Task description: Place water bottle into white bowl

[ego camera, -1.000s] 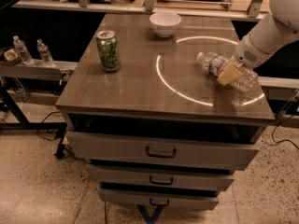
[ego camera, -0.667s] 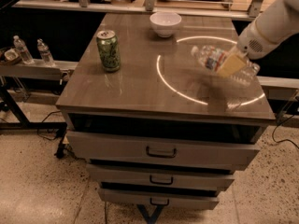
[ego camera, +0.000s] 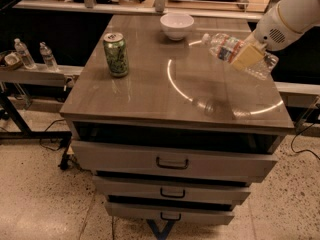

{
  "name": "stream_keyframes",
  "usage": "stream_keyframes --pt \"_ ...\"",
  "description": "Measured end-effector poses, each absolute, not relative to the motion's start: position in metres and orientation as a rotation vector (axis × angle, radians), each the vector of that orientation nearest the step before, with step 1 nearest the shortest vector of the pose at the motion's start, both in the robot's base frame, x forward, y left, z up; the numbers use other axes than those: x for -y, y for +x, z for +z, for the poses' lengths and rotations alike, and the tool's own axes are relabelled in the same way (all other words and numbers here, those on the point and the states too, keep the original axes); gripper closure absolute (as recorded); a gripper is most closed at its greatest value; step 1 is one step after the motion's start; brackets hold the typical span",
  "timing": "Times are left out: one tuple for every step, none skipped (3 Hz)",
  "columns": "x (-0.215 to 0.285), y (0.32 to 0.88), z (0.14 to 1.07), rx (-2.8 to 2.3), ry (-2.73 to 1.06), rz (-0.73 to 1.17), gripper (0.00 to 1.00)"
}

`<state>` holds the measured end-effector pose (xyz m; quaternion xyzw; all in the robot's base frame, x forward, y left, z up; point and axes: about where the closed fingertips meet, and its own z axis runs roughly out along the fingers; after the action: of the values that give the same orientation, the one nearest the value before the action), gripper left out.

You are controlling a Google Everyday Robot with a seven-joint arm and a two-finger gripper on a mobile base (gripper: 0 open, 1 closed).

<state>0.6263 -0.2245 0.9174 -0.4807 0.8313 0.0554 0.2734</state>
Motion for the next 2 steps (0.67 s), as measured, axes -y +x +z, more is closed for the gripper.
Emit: stream_keyframes --pt "0.217 0.639 0.917 -2.222 -1.293 0.140 1.00" --pt "0.199 0.681 0.924 -2.159 -1.274 0.130 1.00"
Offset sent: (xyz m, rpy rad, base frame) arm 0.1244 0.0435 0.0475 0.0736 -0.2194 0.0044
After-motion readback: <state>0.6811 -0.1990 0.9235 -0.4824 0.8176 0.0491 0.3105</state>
